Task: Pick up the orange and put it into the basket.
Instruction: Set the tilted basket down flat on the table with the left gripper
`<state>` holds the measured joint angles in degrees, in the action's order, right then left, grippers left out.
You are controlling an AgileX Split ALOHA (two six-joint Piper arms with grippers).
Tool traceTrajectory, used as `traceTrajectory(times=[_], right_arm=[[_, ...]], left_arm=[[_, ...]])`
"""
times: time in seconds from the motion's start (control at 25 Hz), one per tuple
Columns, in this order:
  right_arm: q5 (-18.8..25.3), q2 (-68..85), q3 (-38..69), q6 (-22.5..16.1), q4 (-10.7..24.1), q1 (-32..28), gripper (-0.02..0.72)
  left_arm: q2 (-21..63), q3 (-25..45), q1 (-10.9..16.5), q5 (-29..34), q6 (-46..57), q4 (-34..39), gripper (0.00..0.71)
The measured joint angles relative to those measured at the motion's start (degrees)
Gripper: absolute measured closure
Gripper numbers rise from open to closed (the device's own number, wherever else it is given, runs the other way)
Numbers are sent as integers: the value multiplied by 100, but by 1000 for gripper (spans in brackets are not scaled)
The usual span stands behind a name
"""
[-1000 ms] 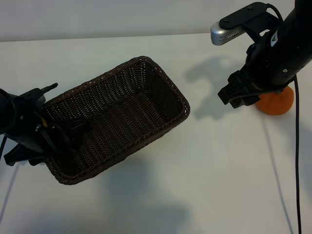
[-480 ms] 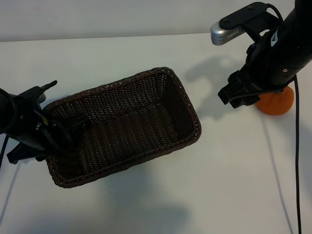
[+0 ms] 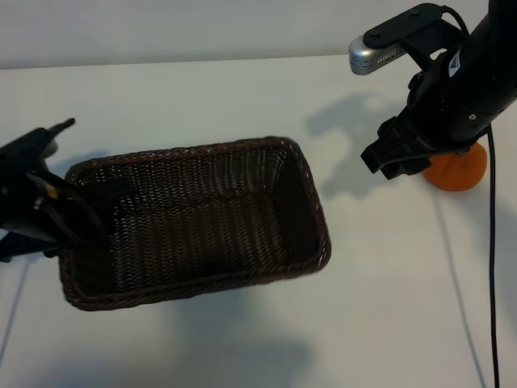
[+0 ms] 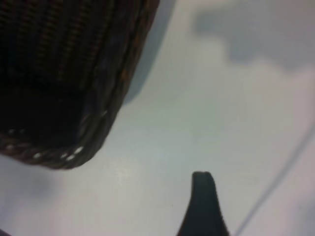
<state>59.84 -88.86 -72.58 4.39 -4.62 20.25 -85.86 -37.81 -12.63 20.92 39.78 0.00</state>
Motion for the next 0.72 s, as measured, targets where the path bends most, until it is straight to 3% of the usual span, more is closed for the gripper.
traceTrajectory(times=[0.36,0.72], right_arm=[[0,0,0,0,0,0,210],[0,0,0,0,0,0,212]], left_arm=[[479,4,669,179,-2323,-2080,310],[479,10,1005,272,-4814,-4415,313]])
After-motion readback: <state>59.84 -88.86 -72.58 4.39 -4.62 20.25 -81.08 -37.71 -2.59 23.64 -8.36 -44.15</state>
